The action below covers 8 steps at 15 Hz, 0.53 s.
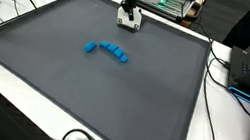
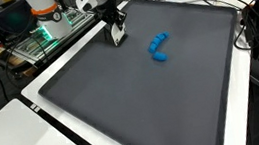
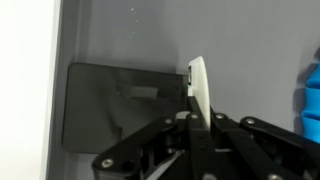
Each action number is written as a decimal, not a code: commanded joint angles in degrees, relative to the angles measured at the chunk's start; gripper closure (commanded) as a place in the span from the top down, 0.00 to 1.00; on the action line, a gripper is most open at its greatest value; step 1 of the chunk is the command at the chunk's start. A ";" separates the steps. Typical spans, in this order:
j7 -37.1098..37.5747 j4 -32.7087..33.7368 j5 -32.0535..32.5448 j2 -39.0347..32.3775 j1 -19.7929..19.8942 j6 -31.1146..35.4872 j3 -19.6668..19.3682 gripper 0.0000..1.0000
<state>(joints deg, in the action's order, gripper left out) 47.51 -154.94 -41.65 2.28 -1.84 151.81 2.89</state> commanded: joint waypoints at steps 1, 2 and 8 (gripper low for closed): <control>1.29 -0.84 -1.00 -0.55 -0.67 2.64 0.46 0.01; 1.51 -0.86 -1.03 -0.68 -0.74 3.11 0.48 0.01; 1.43 -0.79 -1.58 -1.19 -0.93 4.00 0.42 0.01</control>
<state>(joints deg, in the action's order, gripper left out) 48.44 -154.94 -41.65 1.37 -2.24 154.02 2.99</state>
